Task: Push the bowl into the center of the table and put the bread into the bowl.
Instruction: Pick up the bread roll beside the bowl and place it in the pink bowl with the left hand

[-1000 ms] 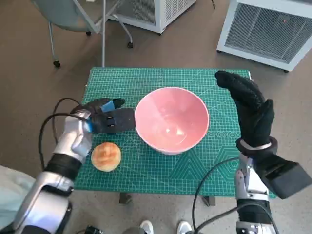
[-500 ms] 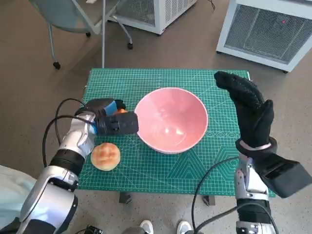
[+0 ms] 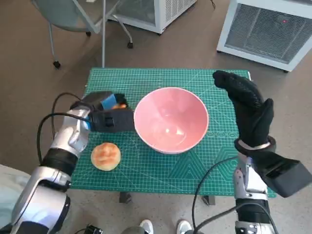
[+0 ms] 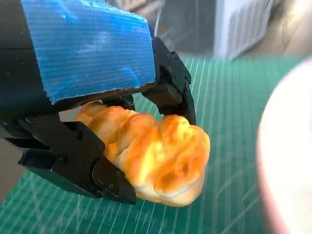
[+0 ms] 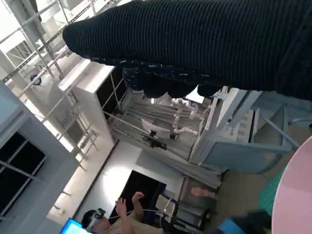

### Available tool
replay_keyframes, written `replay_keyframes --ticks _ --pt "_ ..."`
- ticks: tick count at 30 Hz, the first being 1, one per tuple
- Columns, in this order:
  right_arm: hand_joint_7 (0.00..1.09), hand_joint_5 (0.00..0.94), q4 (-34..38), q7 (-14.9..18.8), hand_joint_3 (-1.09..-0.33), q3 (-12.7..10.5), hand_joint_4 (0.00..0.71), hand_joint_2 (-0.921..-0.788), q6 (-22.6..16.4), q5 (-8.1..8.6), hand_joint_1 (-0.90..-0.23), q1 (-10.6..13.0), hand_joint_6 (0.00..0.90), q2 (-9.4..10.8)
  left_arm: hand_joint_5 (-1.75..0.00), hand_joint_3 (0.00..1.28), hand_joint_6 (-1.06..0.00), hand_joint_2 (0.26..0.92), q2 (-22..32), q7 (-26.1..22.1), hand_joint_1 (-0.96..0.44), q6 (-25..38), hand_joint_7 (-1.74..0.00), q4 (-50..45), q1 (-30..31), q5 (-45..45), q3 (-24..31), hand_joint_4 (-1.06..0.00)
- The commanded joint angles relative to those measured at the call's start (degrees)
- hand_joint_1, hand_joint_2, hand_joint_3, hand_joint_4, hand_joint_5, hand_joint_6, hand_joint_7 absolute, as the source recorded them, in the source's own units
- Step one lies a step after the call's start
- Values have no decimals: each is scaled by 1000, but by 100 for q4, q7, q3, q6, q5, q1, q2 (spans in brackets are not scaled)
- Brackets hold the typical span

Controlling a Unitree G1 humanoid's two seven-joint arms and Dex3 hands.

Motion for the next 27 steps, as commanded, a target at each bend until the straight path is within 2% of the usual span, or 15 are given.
replay_keyframes --ticks 1,6,9,15,21,27 --pt "428 6 18 104 -695 14 132 -921 83 62 -627 109 -1 13 -1335 74 -694 914 236 -121 2 175 -939 -1037 336 -180 345 -672" --pt "429 6 10 172 -692 2 133 -921 105 114 -633 121 -1 6 -1251 62 -666 917 324 -76 2 289 -1030 -2193 719 -256 683 -695" --pt "428 5 13 203 -687 -5 132 -921 142 143 -640 114 -1 -2 -1179 60 -654 915 283 108 2 237 -1105 -2962 989 -212 840 -706" --pt "427 4 -1 209 -682 -9 132 -921 159 128 -651 121 -1 -6 -1129 54 -639 918 139 471 2 2 -1156 -3849 1314 -83 945 -719" --pt "427 4 -10 192 -682 -15 133 -921 166 96 -642 134 -1 -14 -1131 52 -618 920 -147 943 1 -422 -1152 -4265 1496 177 735 -739" --pt "426 4 -20 151 -684 -25 134 -921 116 24 -634 160 -1 -29 -1086 46 -610 918 -448 1251 0 -990 -1173 -4028 1417 431 335 -768"
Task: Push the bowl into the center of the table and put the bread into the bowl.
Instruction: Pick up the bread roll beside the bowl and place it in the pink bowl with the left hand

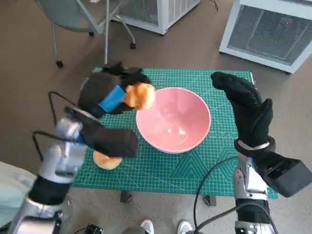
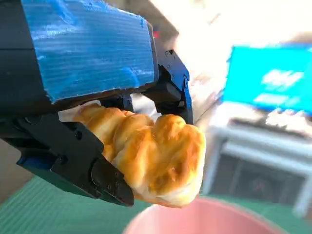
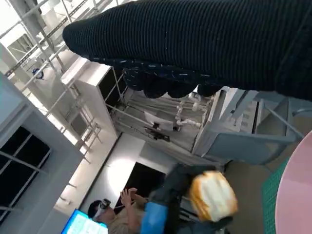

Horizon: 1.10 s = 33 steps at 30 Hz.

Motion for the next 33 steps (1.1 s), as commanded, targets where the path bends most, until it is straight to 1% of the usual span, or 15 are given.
replay_keyframes --ticks 1,4,8,16,21,23,25,27,28,29,30,31,32,33 --pt "425 4 -3 -8 -684 -19 134 -921 41 -68 -634 155 -1 -29 -1084 43 -611 919 -200 152 0 -478 -1172 167 -26 138 -298 -769" --pt "424 5 -29 -21 -685 -18 135 -921 42 -79 -634 178 -1 -21 -1084 38 -616 919 -286 51 0 -712 -1161 398 -140 96 -420 -775" --pt "423 5 -75 -18 -685 -19 136 -921 74 -58 -633 218 -1 -15 -1169 53 -620 920 -490 25 1 -918 -1115 795 -288 148 -627 -736" --pt "422 5 -167 -24 -686 -23 136 -921 116 -31 -630 295 -1 -14 -1266 65 -643 920 -782 24 1 -1053 -1032 1344 -417 182 -794 -701" --pt "426 4 -239 -34 -686 -30 136 -921 163 -15 -636 344 -1 -16 -1291 74 -638 920 -876 45 1 -1178 -1027 1710 -515 159 -839 -688" --pt "427 4 -268 -33 -686 -32 136 -921 175 -10 -639 365 -1 -19 -1294 85 -621 920 -907 31 1 -1214 -1052 1834 -540 129 -837 -678" --pt "427 4 -289 -33 -686 -36 136 -921 184 -4 -640 383 -1 -22 -1292 107 -585 921 -927 -3 1 -1231 -1115 1920 -553 103 -829 -655" --pt "427 4 -301 -37 -686 -41 136 -921 195 -2 -641 392 -1 -22 -1324 179 -500 921 -918 -71 1 -1211 -1260 1935 -539 104 -828 -567" --pt "427 4 -305 -40 -686 -44 136 -921 200 -3 -641 394 -1 -22 -1180 178 -465 904 -908 -105 10 -1195 -1151 1924 -527 111 -829 -514" --pt "427 3 -307 -41 -686 -47 135 -921 205 -1 -641 397 -1 -23 -868 159 -464 889 -879 -146 26 -1170 -900 1901 -509 151 -844 -491" --pt "427 3 -304 -41 -686 -51 135 -921 208 2 -641 396 -1 -24 -573 118 -450 867 -861 -174 13 -1154 -645 1891 -500 181 -854 -438" --pt "427 3 -304 -43 -686 -54 135 -921 212 1 -641 397 -1 -24 -461 100 -453 862 -822 -223 9 -1124 -540 1867 -494 240 -875 -423" --pt "426 3 -305 -46 -686 -56 135 -921 215 0 -642 398 -1 -24 -294 67 -421 843 -795 -260 -32 -1102 -367 1849 -489 281 -888 -338" --pt "426 3 -310 -52 -686 -57 135 -921 219 -4 -642 401 -1 -22 -188 46 -402 831 -744 -350 -59 -1045 -255 1784 -482 345 -906 -282"
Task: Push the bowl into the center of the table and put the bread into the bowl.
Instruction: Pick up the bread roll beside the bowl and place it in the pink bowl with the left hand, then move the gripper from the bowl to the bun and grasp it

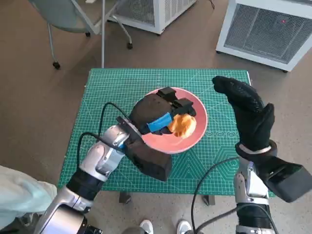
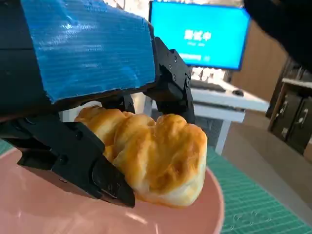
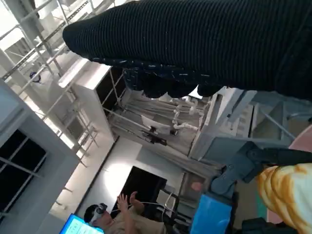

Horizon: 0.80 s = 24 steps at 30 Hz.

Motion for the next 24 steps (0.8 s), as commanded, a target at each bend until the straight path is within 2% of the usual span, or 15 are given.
replay_keyframes --ticks 1,4,7,13,17,24 --pt "426 3 -3 -41 -686 -41 135 -921 106 -9 -642 127 -1 -18 -120 31 -363 816 181 -273 -116 148 -168 -168 -36 214 -86 -204" --pt "424 3 -9 -55 -687 -44 134 -921 112 -20 -642 131 -1 -13 -39 14 -292 800 237 -535 -234 321 -57 -356 -13 255 -78 -82" --pt "423 2 0 -56 -688 -49 134 -921 119 -18 -642 125 -1 -7 -12 8 -244 795 268 -726 -315 453 -19 -549 43 238 -38 -26" --pt "424 3 -13 -64 -688 -38 135 -921 120 -29 -644 130 -1 16 -1 3 -204 791 347 -1069 -382 530 -2 -860 180 -76 125 -3" --pt "425 3 -19 -76 -687 -28 135 -921 112 -44 -648 124 -1 32 1 0 -188 784 454 -1502 -402 702 0 -1169 272 -349 268 0" --pt "425 2 34 -48 -687 -9 135 -921 99 -24 -648 110 -1 64 1 0 -170 762 881 -2744 -375 1164 0 -1987 544 -1443 818 1"
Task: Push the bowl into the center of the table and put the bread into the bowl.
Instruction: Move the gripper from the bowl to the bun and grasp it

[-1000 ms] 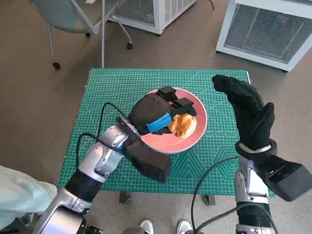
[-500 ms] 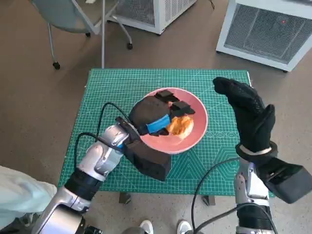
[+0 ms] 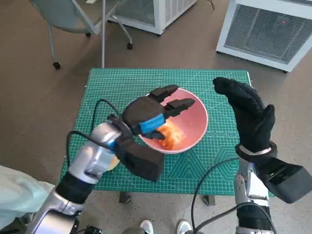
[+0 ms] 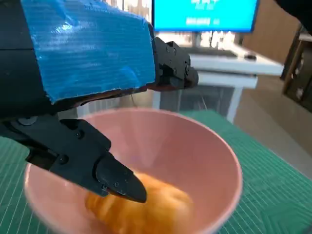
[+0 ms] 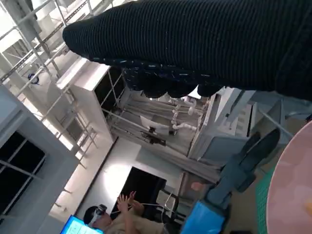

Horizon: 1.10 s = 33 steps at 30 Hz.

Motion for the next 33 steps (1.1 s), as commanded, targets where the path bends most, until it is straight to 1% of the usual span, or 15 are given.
replay_keyframes --ticks 1,5,7,10,14,17,22,27,33 --pt "425 2 61 -24 -687 6 135 -921 65 -16 -648 89 -1 47 1 0 -169 761 385 -737 -371 308 0 -626 221 -679 436 1" --pt "427 2 72 -27 -688 34 135 -921 53 -37 -642 96 -1 77 1 0 -161 751 691 -1197 -337 543 0 -993 399 -1130 764 1" --pt "428 2 75 -13 -689 46 135 -921 57 -22 -640 99 -1 88 1 0 -157 747 872 -1412 -315 646 0 -1133 505 -1357 943 1" --pt "429 1 100 25 -691 57 134 -921 82 21 -634 85 -1 99 1 0 -152 740 1210 -1742 -274 796 0 -1285 647 -1623 1189 1" --pt "431 1 106 74 -692 69 134 -921 122 84 -632 69 -1 110 1 0 -147 724 1621 -2037 -221 970 0 -1422 805 -1765 1397 1" --pt "433 2 110 107 -690 76 135 -921 154 132 -633 57 -1 126 1 0 -145 716 1890 -2182 -205 1082 0 -1544 938 -1774 1508 1" --pt "434 2 158 212 -686 85 136 -921 202 259 -635 20 -1 170 1 0 -144 711 2219 -2368 -183 1285 0 -1702 1145 -1752 1609 1" --pt "436 2 188 316 -682 75 136 -921 236 340 -639 -8 -1 207 1 0 -142 709 2397 -2462 -162 1511 0 -1945 1366 -1734 1658 1" --pt "437 0 299 464 -678 59 130 -921 267 438 -635 -90 -1 244 1 0 -141 709 2444 -2445 -138 1642 0 -2119 1623 -1680 1601 1"
